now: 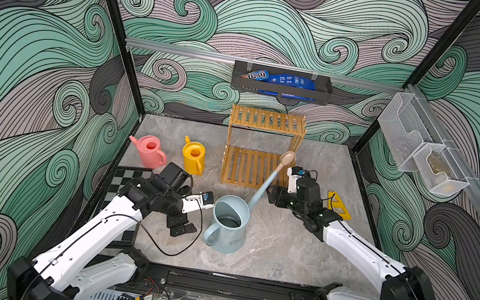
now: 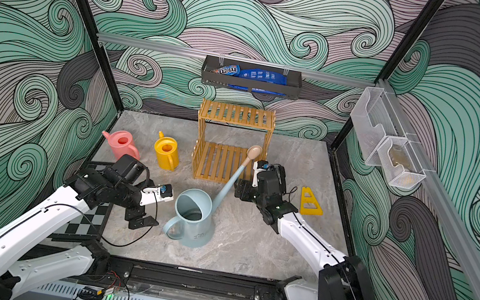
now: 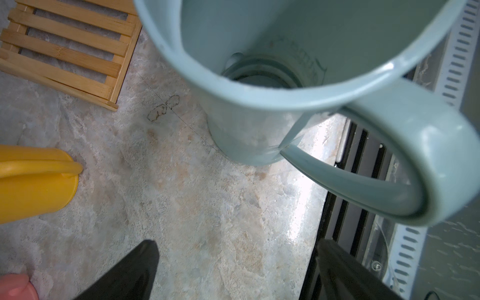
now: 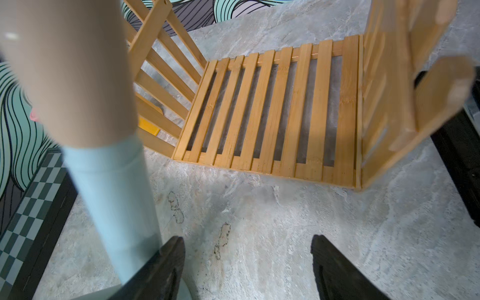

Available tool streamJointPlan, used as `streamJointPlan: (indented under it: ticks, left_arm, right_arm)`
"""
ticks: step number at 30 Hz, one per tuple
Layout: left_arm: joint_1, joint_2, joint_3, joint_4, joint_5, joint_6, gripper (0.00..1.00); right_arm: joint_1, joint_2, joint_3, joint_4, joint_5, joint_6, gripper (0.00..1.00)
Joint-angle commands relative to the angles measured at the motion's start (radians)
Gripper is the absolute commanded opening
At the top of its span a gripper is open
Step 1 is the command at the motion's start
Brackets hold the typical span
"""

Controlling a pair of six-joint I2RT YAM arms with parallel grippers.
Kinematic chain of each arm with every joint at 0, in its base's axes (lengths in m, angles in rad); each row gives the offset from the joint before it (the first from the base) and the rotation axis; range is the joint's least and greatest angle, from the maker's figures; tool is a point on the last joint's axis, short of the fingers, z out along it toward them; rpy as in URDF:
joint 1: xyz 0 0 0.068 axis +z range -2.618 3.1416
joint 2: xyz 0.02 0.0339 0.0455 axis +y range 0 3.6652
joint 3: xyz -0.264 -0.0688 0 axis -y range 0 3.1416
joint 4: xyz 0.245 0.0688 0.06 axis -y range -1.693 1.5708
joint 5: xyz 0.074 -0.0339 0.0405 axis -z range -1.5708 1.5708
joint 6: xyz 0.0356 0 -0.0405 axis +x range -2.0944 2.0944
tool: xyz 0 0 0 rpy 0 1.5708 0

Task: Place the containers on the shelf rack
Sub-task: 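Pick up a container from the center of the board.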

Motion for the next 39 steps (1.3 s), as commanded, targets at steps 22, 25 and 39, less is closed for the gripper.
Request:
streamJointPlan:
  ticks: [22,25,39]
  left_arm:
    - [-0.057,0.054,0.028,0.070,0.282,-0.222,0.99]
    - [-0.057,0.067,0.042,0.070,0.336,-0.269,0.99]
    - [0.036,-0.010,0.000,0.122,0.409,-0.361,0.99]
  right_arm:
    - [0.133,0.368,0.384,-0.024,0.020,-0.007,0.80]
    - [0.134,0.381,0.409,-0.055,0.023,-0.010,0.80]
    - [0.106,0.041,0.239,-0.188,0.146,-0.070,0.82]
